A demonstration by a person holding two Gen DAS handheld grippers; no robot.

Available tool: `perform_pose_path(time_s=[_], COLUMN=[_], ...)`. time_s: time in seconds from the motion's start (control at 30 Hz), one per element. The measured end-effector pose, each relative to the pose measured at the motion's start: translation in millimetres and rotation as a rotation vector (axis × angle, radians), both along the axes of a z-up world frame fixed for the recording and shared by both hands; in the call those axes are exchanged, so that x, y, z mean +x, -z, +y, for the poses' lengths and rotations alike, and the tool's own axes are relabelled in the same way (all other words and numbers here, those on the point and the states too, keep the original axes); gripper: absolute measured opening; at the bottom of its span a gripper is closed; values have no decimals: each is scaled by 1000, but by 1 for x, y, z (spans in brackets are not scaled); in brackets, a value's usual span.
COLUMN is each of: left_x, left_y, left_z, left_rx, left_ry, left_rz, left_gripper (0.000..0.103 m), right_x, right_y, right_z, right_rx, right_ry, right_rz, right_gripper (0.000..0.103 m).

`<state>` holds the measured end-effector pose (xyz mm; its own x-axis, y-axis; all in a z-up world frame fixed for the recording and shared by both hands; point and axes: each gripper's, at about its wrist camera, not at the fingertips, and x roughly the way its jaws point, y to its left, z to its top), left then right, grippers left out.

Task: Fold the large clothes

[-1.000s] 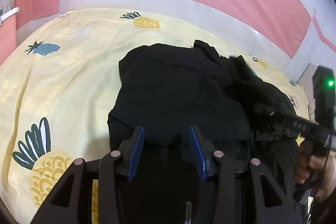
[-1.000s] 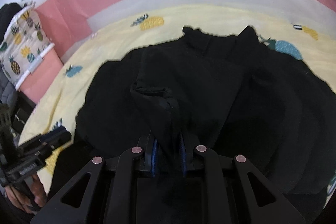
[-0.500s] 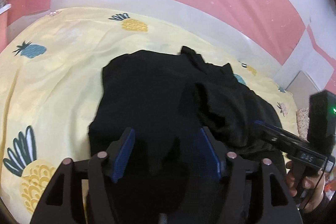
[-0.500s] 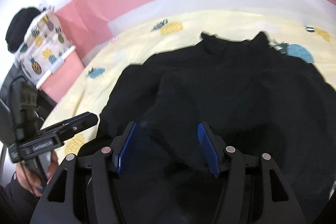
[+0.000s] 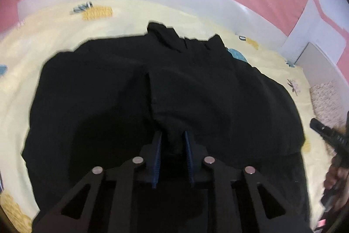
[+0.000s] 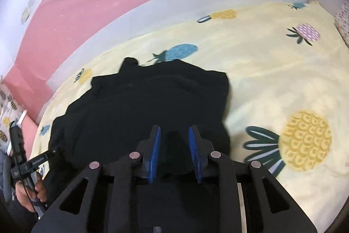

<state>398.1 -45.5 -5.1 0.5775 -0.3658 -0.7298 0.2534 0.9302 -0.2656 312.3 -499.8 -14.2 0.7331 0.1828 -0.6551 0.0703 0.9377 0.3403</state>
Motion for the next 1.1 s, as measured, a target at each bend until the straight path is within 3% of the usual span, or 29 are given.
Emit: perform_pose_path(time_s=[0.13,0.23,0.3,0.47,0.53,0.63,0.7,0.8,0.87,0.97,1.1], left_x=[-2,-4,-5,-8,-14,-22,-22,-14,-3,25,60], left_y=[10,15,17,12,3,-10,-20,-37,-44,-34,3], left_z=[16,18,17,22,31,40,44,27,4,-25,-33], left_rx=[9,56,75,69,56,118,103,90,94,129,203], left_ry=[-39,-45,-38,-41,-50,-88,-95,-74,-39,-30,-73], left_rz=[-3,-12,-17,-14,-27,-65,-78,-116,-150,-135,-68], left_gripper=[19,18,18,22,23,23,23,24,30,32,34], right_x=[18,39,46,40,33,29,36,50,66,91,115], right_y=[12,45,61,45,33,14,5,0,2,13,39], right_z=[23,43,51,47,37,22,16,17,20,26,29], right_rx=[-50,-131,-171,-161,-140,-143,-164,-176,-162,-161,-164], right_ry=[-59,-105,-121,-122,-118,-87,-72,-62,-56,-55,-48], right_rz=[17,115,133,137,106,51,32,27,32,74,149], right_gripper=[27,27,27,27,27,27,27,27,27,27,27])
